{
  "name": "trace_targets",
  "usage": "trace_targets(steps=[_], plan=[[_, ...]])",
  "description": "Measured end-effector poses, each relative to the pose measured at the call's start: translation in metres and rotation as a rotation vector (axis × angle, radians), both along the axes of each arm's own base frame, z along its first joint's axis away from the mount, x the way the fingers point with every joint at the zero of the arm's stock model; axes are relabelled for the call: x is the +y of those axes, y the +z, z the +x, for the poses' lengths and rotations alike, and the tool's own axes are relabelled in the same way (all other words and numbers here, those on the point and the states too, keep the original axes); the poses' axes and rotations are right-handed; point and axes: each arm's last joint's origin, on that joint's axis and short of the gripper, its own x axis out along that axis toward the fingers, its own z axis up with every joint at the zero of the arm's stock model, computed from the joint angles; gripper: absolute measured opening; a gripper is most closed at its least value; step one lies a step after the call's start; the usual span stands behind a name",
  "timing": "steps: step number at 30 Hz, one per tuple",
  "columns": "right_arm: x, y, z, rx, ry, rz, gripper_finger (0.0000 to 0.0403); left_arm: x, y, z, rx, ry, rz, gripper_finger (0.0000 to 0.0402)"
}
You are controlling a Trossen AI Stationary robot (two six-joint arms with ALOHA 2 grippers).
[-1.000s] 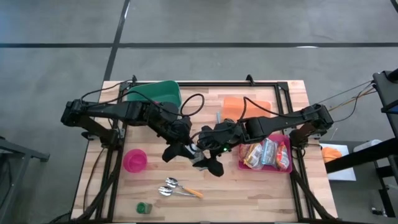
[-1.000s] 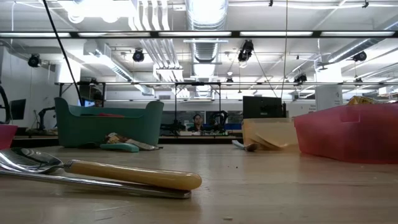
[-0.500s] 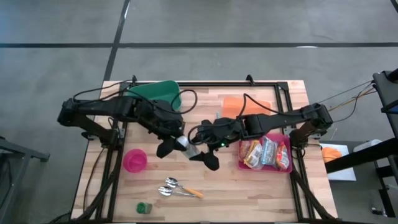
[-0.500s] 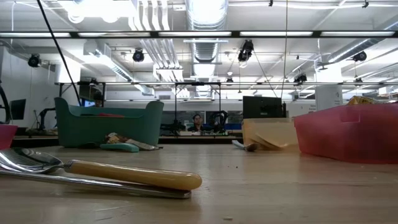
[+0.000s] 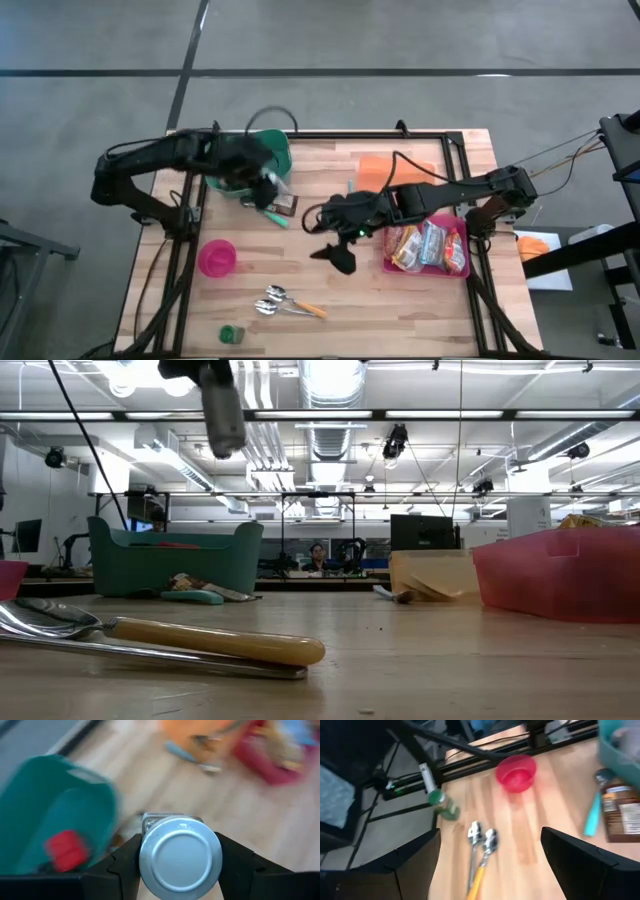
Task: Pick & Place Food Item
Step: Put the white seasoning bottle into the green bin
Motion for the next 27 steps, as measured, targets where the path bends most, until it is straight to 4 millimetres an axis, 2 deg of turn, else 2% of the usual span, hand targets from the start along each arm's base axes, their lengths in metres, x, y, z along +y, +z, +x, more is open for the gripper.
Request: trace_targets(steps=[10, 18, 22, 27], plan=[[0.015, 0.002, -0.006, 0.012, 0.014, 0.045, 0.0338, 0.090, -0.033, -0.011, 0.157, 0.214, -0.004, 0.0195], [0.026, 0.005, -0.012, 0.012, 0.017, 0.072, 0.0338, 0.150, -0.057, -0.025, 0.270, 0.335, -0.035, 0.0195], [0.029, 0.005, -0.014, 0.024, 0.010, 0.072, 0.0338, 0.174, -0.069, -0.039, 0.337, 0.422, -0.076, 0.0195], [0.033, 0.003, -0.017, 0.045, -0.012, 0.063, 0.0338, 0.184, -0.081, -0.043, 0.369, 0.451, -0.114, 0.0195]])
